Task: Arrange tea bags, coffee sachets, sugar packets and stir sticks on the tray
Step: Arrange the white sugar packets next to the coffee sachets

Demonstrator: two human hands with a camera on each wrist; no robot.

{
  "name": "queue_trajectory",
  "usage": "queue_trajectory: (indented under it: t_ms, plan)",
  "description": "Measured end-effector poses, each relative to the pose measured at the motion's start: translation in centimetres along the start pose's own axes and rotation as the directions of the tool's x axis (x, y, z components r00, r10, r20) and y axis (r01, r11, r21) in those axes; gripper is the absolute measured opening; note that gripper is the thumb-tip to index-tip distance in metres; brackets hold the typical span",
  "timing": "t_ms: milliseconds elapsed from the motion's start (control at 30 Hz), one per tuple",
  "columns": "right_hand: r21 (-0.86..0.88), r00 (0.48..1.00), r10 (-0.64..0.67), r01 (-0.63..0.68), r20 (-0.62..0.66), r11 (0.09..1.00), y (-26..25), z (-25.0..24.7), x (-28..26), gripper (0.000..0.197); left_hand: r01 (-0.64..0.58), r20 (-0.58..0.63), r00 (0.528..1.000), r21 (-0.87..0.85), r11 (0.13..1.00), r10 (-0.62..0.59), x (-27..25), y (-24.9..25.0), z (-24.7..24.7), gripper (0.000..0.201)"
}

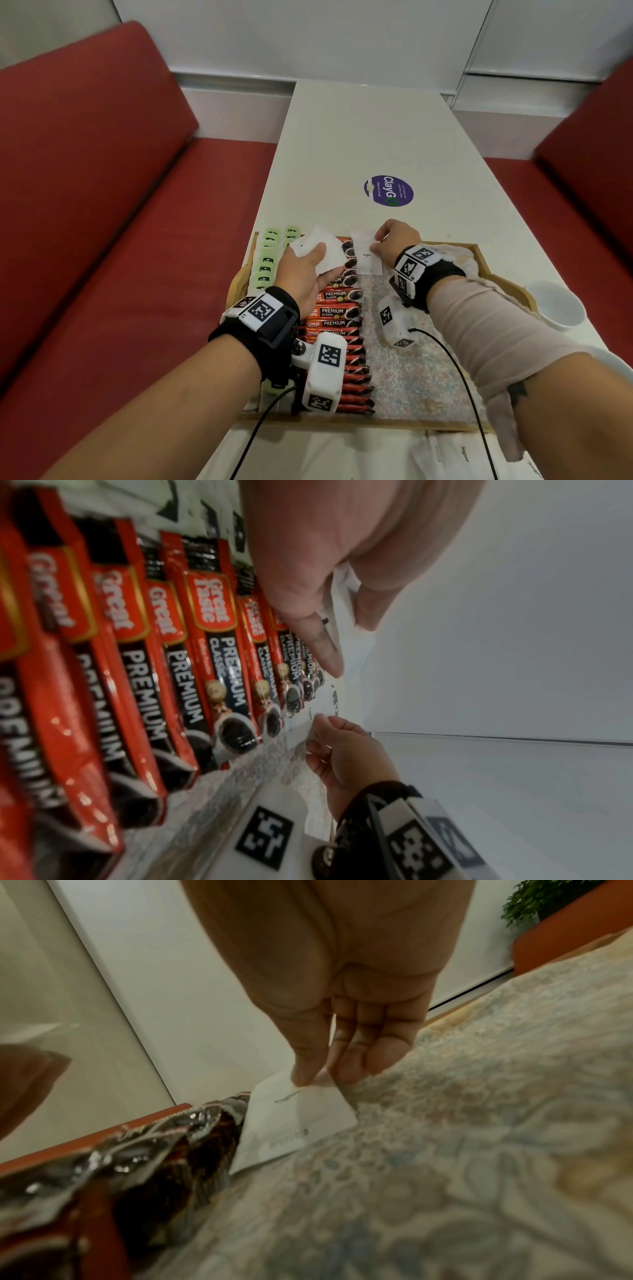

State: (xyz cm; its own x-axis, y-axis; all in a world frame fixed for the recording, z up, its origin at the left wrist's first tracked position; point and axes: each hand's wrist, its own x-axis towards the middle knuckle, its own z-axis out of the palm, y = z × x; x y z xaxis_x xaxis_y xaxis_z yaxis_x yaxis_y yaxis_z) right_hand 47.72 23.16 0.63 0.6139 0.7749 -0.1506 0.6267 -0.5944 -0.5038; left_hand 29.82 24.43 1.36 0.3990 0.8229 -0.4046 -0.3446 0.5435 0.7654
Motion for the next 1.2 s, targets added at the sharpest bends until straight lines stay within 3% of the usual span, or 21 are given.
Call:
queue_trajectory:
  t_ms: [100,200,333,433,600,767,1200]
  plan:
    - [0.020,0.999,-0.018,0.018,-0.027,1.000,-0.2,-0.4,-0.4,0.022,0.005,0.000,1.000,0.006,1.000,-0.005,0.0,0.1,-0.1,0.023]
    - [0.106,0.993,-0.117,0.119,-0.022,0.987,-1.0,-1.0,-1.6,0.018,0.009,-0.010,1.000,-0.004,1.000,-0.009,-0.1,0.2,-0.1,0.024]
    - [0.253,0.939,-0.255,0.194,0.233,0.948,-2.4,-1.5,-4.0,0.033,0.002,-0.007,1.000,0.007,1.000,-0.002,-0.4,0.3,0.1,0.030]
    - [0.300,0.895,-0.306,0.210,0.324,0.931,-2.9,-1.7,-5.4,0.032,-0.001,-0.014,1.000,0.003,1.000,0.001,-0.9,0.1,0.3,0.036]
    - [0.386,0.899,-0.309,0.177,0.311,0.905,-2.7,-2.0,-6.1,0.028,-0.016,-0.016,1.000,-0.006,1.000,0.016,-1.5,0.0,0.9,0.032]
    - [0.517,0.929,-0.264,0.098,0.258,0.850,-2.2,-2.4,-5.9,0.024,0.048,-0.031,0.998,-0.131,0.990,-0.053,-1.7,0.4,1.3,0.040]
    - [0.671,0.979,-0.170,0.049,0.116,0.740,-1.7,-2.8,-4.7,0.016,0.015,0.049,0.999,-0.024,1.000,-0.014,-1.4,-0.1,1.4,0.020]
